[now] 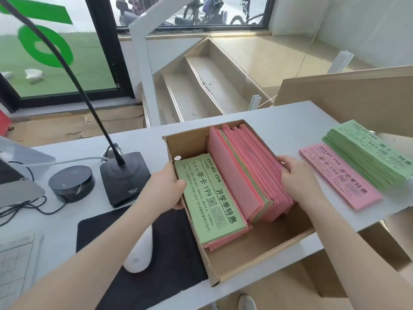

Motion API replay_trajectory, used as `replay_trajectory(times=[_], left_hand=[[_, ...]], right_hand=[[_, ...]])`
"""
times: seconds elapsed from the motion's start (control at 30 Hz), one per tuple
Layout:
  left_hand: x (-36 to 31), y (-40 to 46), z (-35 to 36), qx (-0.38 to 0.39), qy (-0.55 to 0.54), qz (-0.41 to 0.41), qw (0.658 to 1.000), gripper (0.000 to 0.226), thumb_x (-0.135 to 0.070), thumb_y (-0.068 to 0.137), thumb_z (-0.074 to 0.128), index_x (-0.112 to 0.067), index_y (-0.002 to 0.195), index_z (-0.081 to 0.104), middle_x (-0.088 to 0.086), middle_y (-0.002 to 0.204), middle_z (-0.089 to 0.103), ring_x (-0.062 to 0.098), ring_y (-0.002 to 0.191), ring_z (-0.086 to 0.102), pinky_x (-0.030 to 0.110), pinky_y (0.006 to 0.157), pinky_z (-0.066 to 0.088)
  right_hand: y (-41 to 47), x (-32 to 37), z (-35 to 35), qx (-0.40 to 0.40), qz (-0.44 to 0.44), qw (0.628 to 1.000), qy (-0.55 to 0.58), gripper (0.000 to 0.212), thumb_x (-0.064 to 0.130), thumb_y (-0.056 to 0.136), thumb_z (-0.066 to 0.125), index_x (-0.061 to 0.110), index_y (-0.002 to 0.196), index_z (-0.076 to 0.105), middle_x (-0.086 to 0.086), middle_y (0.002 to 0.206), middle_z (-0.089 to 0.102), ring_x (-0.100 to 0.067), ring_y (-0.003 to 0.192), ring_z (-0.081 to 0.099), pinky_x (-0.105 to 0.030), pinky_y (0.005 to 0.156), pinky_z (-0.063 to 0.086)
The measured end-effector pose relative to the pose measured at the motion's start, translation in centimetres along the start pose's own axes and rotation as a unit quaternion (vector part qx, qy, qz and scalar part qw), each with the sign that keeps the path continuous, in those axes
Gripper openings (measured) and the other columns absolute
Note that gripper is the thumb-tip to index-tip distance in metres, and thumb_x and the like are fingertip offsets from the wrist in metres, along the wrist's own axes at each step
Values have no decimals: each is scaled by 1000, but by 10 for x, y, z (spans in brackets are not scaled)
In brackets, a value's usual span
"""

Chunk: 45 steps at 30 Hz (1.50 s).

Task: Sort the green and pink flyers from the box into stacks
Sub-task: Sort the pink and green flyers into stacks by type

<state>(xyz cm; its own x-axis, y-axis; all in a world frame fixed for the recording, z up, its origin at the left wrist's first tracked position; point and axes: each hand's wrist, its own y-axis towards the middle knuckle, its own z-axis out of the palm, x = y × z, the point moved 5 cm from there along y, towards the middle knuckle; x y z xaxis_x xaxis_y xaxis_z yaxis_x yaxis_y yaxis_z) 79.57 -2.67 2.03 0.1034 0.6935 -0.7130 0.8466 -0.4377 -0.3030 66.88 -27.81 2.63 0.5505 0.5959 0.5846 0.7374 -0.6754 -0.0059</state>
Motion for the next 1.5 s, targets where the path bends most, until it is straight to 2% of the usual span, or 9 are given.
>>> replay_trajectory(times=[0.2, 0.37, 0.5, 0.63, 0.83, 1.03, 1.23, 1.37, 1.5], left_hand=[[-27, 8, -19, -128, 150, 201, 959, 71, -15, 84, 59, -16, 146, 24, 5, 151, 22, 23, 140, 16, 34, 114, 19], [-73, 51, 6, 90, 260, 280, 920, 38, -22, 88, 55, -15, 126, 54, 1, 128, 55, 20, 120, 49, 32, 102, 40], [-64, 87, 34, 211, 461, 184, 842, 43, -31, 85, 60, -8, 121, 54, 5, 114, 61, 25, 103, 58, 37, 89, 50], [-56, 103, 45, 224, 493, 143, 829, 42, -31, 79, 67, -9, 113, 55, 3, 100, 60, 23, 90, 58, 31, 77, 50], [-47, 120, 41, 174, 440, 136, 870, 30, -33, 77, 69, -11, 79, 48, 2, 82, 51, 23, 80, 53, 32, 67, 48], [-55, 108, 14, 245, 147, 138, 948, 21, -21, 80, 69, -14, 96, 57, 1, 95, 70, 20, 84, 69, 37, 79, 56], [-73, 66, -20, 321, -83, 220, 918, 21, -1, 82, 65, -14, 99, 64, 2, 95, 74, 21, 88, 71, 36, 76, 59], [-111, 33, -45, 303, -188, 310, 881, 27, -6, 71, 65, -30, 84, 71, -2, 91, 75, 17, 86, 72, 23, 67, 57], [-157, 5, -48, 256, -230, 403, 848, 26, -4, 70, 71, -21, 88, 66, -8, 85, 75, 10, 83, 71, 19, 67, 56]], right_hand=[[-72, 80, -16, -196, -252, 948, 19, 24, 8, 90, 48, 7, 107, 65, -3, 109, 60, -17, 100, 56, -12, 89, 40], [-82, 87, 70, 291, -53, 941, -167, 30, 25, 99, 42, 5, 117, 55, -8, 108, 58, -24, 101, 58, -29, 80, 44], [-69, 72, 82, 305, 6, 930, -205, 30, 22, 100, 40, -2, 113, 52, -14, 103, 57, -22, 86, 50, -28, 69, 37], [-63, 62, 91, 269, 61, 945, -176, 29, 19, 97, 45, 0, 120, 46, -20, 125, 47, -29, 105, 51, -34, 91, 40], [-55, 57, 97, 242, 114, 954, -136, 43, 27, 94, 52, 2, 126, 40, -17, 130, 40, -32, 122, 42, -39, 102, 36], [-68, 55, 76, 215, 140, 966, 28, 29, 27, 89, 58, 14, 110, 42, -1, 113, 60, -17, 97, 62, -32, 76, 53], [-94, 65, 41, 153, 26, 978, 137, 25, 22, 87, 62, 32, 106, 48, 18, 105, 65, 5, 89, 63, -20, 76, 53], [-96, 72, -13, -57, -94, 985, 135, 35, 14, 79, 72, 42, 89, 54, 22, 100, 56, 4, 98, 53, -8, 80, 41], [-90, 44, -72, -195, -103, 958, 185, 63, 36, 60, 84, 46, 102, 39, 18, 132, 37, -5, 130, 33, -27, 107, 30]])
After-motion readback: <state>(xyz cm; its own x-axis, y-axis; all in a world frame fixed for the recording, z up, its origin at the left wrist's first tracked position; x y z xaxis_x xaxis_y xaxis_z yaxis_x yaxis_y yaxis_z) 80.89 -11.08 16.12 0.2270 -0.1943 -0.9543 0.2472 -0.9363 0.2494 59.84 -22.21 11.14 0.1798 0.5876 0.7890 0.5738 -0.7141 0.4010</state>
